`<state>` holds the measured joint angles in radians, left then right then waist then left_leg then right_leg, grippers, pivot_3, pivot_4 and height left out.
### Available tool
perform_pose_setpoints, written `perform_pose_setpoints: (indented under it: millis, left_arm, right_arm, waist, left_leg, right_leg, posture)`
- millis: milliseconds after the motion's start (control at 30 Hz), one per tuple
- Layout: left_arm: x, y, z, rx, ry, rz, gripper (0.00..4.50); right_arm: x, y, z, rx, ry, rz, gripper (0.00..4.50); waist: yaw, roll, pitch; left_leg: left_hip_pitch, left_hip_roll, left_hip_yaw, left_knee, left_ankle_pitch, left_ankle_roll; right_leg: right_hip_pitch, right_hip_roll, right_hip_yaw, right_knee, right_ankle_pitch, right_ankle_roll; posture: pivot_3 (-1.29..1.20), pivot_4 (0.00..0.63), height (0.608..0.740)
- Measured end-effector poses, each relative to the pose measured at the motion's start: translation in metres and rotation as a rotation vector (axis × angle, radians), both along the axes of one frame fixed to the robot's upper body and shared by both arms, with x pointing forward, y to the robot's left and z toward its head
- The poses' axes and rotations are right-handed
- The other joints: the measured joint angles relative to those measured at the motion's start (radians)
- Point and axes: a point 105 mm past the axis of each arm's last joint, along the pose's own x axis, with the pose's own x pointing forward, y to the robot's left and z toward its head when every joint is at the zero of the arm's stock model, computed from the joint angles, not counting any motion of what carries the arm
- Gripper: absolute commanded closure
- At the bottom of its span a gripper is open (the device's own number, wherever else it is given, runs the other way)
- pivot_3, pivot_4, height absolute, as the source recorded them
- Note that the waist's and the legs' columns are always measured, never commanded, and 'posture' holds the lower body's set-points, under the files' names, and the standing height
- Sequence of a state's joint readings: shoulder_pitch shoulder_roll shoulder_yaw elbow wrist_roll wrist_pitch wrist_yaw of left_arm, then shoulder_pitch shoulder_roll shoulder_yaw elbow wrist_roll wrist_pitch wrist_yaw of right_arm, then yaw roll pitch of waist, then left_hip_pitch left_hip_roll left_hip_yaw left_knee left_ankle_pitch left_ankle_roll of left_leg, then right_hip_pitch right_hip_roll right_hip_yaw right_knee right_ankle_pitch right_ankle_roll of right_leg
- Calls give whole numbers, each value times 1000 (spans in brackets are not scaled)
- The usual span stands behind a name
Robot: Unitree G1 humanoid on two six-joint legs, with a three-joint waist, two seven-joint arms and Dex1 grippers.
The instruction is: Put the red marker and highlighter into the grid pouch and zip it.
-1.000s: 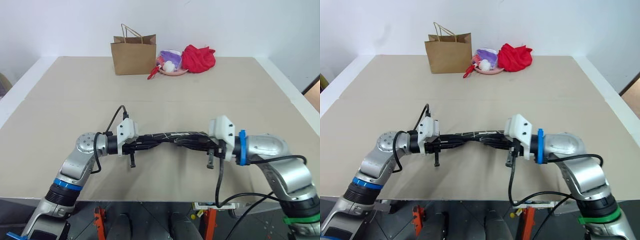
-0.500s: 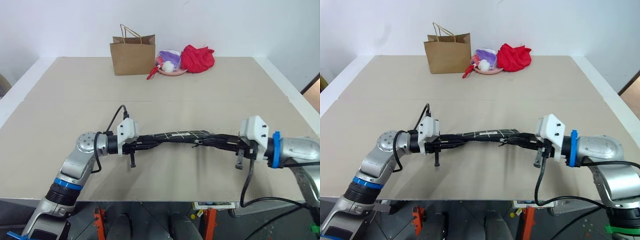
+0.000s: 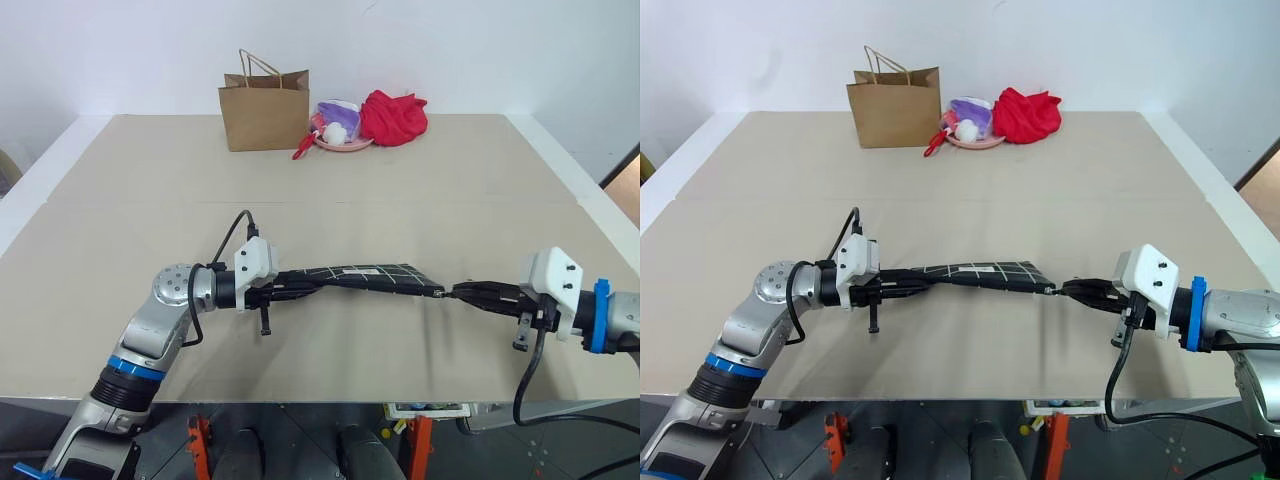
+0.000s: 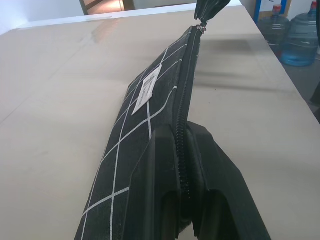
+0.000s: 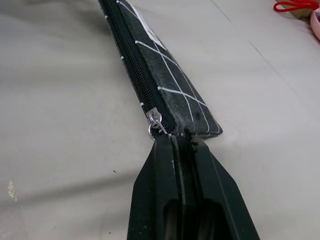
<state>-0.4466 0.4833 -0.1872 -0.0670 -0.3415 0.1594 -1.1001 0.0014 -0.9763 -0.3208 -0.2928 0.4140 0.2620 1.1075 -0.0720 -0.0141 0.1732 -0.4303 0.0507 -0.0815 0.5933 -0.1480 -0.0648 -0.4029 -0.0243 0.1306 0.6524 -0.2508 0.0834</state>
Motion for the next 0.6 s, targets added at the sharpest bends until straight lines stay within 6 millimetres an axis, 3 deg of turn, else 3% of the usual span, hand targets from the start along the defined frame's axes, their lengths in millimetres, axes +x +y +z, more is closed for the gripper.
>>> perform_pose_setpoints:
  millis: [67,100,167,233,400,433,600]
  left_arm:
    - [0,1,-1,11,-6,-2,4500]
    - [-1,1,-1,15,-6,-5,4500]
    - [-1,4,-3,35,9,-11,3668]
    - [-2,11,-7,63,57,-11,2845]
    - [-5,20,-9,78,144,-26,264]
    - [-5,22,-8,77,154,-21,53]
    - [3,48,7,39,194,90,53]
  right_arm:
    - [0,0,0,2,-2,-5,4452]
    - [0,0,0,12,4,-9,4159]
    - [1,-2,-1,48,34,-34,3475]
    - [2,-3,0,88,63,-53,2482]
    - [12,8,13,213,49,-74,3]
    - [14,10,15,231,43,-77,0]
    - [27,28,12,368,75,-124,0]
  waist:
    - [0,0,0]
    - [0,0,0]
    - [0,0,0]
    - [-1,0,0]
    - [-2,0,0]
    - [-3,0,0]
    - [-3,-1,1]
  left_leg:
    - [0,0,0,0,0,0]
    - [0,0,0,0,0,0]
    - [0,0,0,0,0,0]
    - [0,0,0,0,0,0]
    - [0,0,0,0,0,0]
    - [0,0,0,0,0,0]
    - [0,0,0,-1,0,0]
  right_leg:
    - [0,0,0,0,0,0]
    - [0,0,0,0,0,0]
    - [0,0,0,0,0,0]
    - [0,0,0,0,0,0]
    - [0,0,0,0,0,0]
    - [0,0,0,0,0,0]
    - [0,0,0,0,0,0]
  posture:
    - [0,150,740]
    - [0,150,740]
    - [0,150,740]
    - [0,150,740]
    - [0,150,740]
    - [0,150,740]
    - [0,150,740]
